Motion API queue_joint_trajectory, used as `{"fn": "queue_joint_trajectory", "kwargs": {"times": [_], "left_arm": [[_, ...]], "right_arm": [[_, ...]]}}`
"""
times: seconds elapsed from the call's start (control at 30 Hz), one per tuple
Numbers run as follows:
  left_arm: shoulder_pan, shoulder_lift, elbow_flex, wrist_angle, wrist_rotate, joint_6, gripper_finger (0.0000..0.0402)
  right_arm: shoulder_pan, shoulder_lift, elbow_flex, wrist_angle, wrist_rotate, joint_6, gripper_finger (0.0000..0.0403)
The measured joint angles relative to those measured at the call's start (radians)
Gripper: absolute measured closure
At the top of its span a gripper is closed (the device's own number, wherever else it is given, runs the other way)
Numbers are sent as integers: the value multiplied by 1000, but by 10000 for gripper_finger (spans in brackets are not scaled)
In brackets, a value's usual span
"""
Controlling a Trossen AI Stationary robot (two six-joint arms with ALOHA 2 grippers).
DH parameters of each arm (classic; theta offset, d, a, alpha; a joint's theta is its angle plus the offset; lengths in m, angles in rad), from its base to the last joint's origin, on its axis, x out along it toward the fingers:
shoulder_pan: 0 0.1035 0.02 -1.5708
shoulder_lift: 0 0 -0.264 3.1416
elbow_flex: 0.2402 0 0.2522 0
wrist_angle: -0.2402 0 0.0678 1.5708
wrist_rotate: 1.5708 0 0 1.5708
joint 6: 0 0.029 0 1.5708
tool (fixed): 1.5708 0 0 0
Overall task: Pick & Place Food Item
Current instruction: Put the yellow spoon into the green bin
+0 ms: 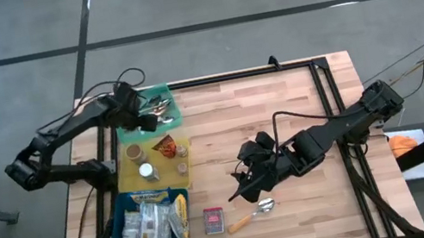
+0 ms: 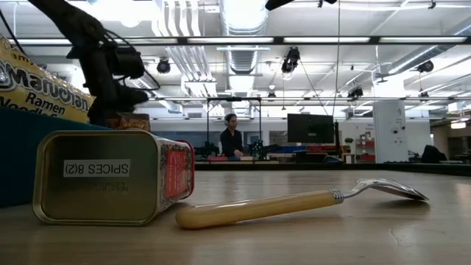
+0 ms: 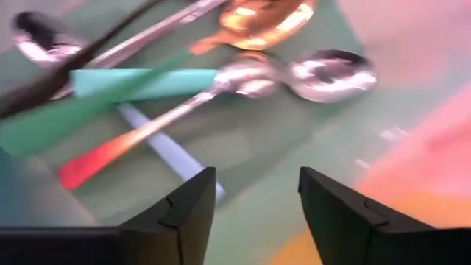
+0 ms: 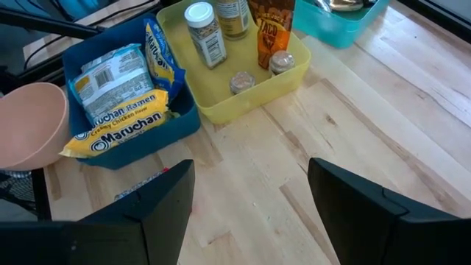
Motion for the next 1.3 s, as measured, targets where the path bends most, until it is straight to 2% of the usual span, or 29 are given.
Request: {"fn": "queue_joint_trajectory", "kwargs": {"times": [0.13, 0.27, 0.4, 0.5, 0.63, 0.8, 0.97, 1.1, 1.3], "left_arm": [[-6, -1, 87, -137, 126, 99, 174], [-49, -12, 177, -341, 238, 261, 168], [-129, -46, 231, -554, 258, 374, 168], [-197, -95, 234, -624, 258, 387, 168], [-290, -180, 213, -613, 258, 318, 168], [-414, -263, 191, -578, 260, 175, 168], [-571, -289, 183, -510, 260, 19, 168], [-705, -289, 183, -426, 257, -76, 168], [-838, -288, 191, -308, 234, -185, 168]], "right_arm": [[0, 0, 0, -1, -40, -25, 138], [0, 0, -7, -2, -173, -111, 138], [3, -1, -35, -3, -297, -225, 138], [6, -1, -65, -3, -374, -290, 138], [7, -1, -116, -1, -416, -319, 145], [7, -1, -180, 47, -459, -344, 192], [7, -1, -248, 124, -462, -403, 231], [11, 0, -301, 133, -465, -452, 238], [57, 3, -353, 166, -469, -677, 239]]}}
